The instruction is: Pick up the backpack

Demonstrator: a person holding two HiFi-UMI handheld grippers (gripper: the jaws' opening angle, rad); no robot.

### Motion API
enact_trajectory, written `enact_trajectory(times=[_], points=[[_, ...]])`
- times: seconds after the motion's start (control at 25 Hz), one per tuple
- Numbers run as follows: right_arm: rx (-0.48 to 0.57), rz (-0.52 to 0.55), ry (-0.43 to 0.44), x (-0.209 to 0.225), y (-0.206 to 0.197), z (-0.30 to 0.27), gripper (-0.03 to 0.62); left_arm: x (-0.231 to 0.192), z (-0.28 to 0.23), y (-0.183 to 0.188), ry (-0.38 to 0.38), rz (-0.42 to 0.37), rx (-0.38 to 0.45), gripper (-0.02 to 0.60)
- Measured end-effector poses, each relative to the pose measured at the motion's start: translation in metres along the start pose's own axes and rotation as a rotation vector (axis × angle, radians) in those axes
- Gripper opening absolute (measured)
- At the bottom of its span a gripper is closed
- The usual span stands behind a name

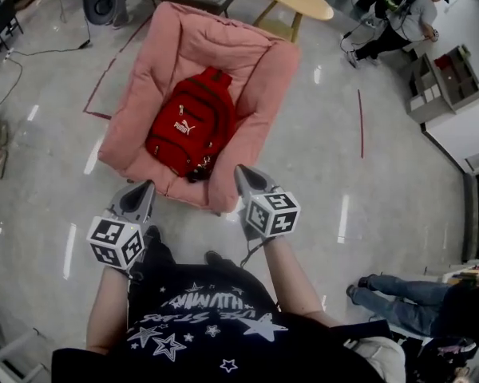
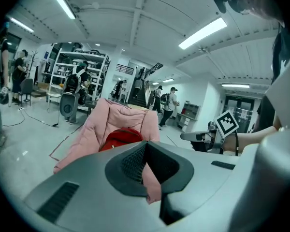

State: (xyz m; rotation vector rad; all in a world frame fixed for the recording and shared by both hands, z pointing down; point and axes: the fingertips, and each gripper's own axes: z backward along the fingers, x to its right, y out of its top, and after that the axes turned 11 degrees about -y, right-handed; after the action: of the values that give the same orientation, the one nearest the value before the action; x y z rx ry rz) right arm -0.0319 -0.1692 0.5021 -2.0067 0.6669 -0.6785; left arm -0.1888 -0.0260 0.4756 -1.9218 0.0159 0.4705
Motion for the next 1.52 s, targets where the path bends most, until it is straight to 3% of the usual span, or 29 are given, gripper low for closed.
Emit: enact_trajectory(times=[0.4, 0.8, 1.2, 1.52], points=[[0.001, -0.067, -0.190, -0.046, 0.016, -0.039, 0.000, -0.087, -0.001, 0.029, -0.195, -0.023, -0.095, 0.008], [-0.004, -0.159, -0.383, -0.056, -0.009, -0.044, 0.000, -0.130, -0.016, 0.022, -0.354, -0.080, -0.173, 0.008], [-0.005, -0.133, -0.445, -0.028, -0.009, -0.068, 0.000, -0.155, -0.063, 0.029, -0.384, -0.050, -0.199, 0.008], [-0.016, -0.172, -0.385, 0.018, 0.019, -0.140, 0.000, -0.171, -0.127, 0.049, -0.364, -0.070, -0.237, 0.008]])
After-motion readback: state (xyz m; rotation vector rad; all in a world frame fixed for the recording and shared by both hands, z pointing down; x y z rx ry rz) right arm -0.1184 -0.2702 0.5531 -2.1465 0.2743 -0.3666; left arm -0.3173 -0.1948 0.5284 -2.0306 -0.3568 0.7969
